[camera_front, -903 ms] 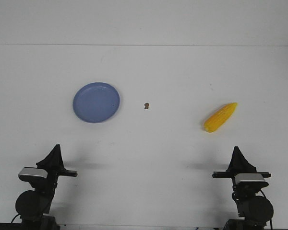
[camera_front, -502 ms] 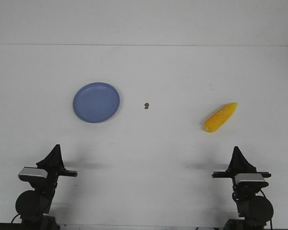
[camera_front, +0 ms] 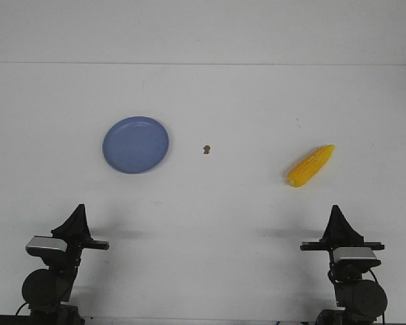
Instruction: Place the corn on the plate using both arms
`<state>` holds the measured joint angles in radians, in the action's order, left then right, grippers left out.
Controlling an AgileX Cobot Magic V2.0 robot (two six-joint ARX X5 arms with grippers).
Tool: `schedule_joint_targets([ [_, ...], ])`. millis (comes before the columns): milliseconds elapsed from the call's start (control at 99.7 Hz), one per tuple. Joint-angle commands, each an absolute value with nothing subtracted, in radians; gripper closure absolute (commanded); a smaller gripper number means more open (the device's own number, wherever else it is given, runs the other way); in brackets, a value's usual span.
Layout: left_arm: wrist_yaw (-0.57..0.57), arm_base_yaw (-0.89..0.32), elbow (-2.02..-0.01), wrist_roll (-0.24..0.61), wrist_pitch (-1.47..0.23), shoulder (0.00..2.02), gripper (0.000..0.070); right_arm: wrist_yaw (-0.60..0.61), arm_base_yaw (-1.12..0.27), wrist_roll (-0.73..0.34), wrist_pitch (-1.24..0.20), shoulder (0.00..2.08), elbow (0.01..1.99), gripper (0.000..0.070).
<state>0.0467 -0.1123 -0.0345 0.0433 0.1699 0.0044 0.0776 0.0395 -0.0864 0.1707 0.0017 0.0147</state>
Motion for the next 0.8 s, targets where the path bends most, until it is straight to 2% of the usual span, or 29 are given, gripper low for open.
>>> schedule_joint_targets([
  [0,0.046,-0.112,-0.048,0.067,0.161,0.003,0.0687,0.079,0.039,-0.090,0.167,0.001,0.020,0.0700],
  [171,0.046,-0.112,-0.154,0.168,0.057,0.034,0.0687,0.080,0.039,-0.090,-0.024,0.004,0.107,0.0700],
  [301,0.045,-0.112,-0.280,0.208,-0.062,0.124,0.0687,0.083,0.038,-0.097,-0.144,0.051,0.229,0.0700],
  [462,0.045,-0.112,-0.479,0.212,-0.206,0.298,0.0687,0.079,0.038,-0.089,-0.248,0.185,0.414,0.0700],
  [652,0.045,-0.112,-0.763,0.209,-0.404,0.531,0.0687,0.079,0.038,-0.075,-0.504,0.413,0.694,0.0700],
  [793,0.044,-0.112,-0.928,0.150,-0.562,0.688,0.0687,0.079,0.038,-0.075,-0.660,0.564,0.852,0.0700],
])
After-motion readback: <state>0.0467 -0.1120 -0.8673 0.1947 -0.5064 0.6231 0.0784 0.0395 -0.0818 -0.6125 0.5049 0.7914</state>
